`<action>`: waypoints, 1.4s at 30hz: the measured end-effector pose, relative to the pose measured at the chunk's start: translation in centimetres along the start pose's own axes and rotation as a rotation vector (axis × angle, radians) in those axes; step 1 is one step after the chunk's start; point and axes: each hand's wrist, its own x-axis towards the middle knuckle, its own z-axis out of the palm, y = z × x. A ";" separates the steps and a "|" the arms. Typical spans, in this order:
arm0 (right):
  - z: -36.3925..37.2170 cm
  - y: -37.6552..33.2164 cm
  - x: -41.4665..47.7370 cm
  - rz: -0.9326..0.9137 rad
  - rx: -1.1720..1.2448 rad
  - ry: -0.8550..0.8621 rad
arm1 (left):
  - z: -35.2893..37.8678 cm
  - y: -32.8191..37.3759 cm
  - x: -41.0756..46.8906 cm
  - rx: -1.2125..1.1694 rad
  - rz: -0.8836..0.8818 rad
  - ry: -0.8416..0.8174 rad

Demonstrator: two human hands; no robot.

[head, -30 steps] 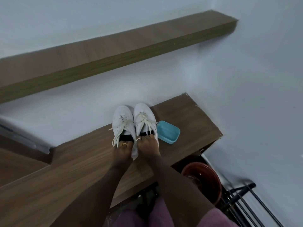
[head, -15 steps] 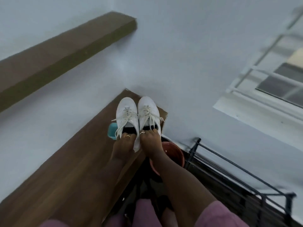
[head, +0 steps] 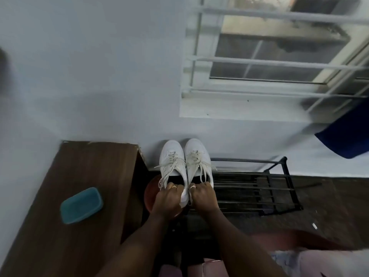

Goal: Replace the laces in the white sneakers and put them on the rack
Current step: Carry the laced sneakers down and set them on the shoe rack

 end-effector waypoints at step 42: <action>16.3 10.4 -0.6 0.619 -0.060 -0.429 | 21.4 5.6 4.7 -0.128 -0.030 -0.446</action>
